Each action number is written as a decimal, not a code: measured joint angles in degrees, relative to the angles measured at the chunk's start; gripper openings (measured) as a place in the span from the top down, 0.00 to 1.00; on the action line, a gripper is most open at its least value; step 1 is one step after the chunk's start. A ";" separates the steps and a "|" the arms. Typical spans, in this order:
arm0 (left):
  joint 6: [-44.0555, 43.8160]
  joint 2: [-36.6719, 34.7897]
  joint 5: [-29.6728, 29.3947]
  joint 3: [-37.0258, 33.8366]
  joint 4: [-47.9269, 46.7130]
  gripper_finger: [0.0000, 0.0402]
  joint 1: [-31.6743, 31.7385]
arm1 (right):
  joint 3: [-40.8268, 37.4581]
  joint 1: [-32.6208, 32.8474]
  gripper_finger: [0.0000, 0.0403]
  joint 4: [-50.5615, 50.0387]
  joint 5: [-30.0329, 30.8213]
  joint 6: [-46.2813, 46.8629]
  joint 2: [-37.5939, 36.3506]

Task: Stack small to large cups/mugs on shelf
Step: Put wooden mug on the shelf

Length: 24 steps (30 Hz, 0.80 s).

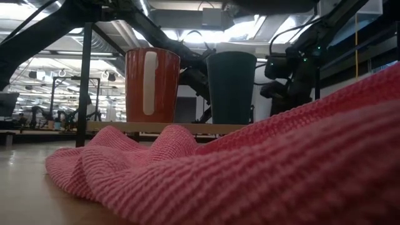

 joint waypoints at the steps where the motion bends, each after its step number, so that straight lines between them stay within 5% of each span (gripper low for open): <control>1: 0.00 0.00 0.00 0.00 0.00 0.79 0.00 | 0.00 0.00 0.99 -0.79 0.96 -0.39 -0.35; 13: 1.14 0.00 0.46 0.00 -0.24 0.79 0.00 | 5.24 -0.42 0.88 -3.29 12.92 -1.17 -8.49; 20: 1.87 -1.05 -0.06 -0.04 -2.76 0.79 0.00 | 8.13 -6.08 0.76 -3.66 11.21 -4.21 -5.74; 24: 8.33 -3.81 -5.31 -0.04 -6.64 0.79 -0.47 | 8.13 -8.69 0.69 -3.00 7.42 -5.72 -2.96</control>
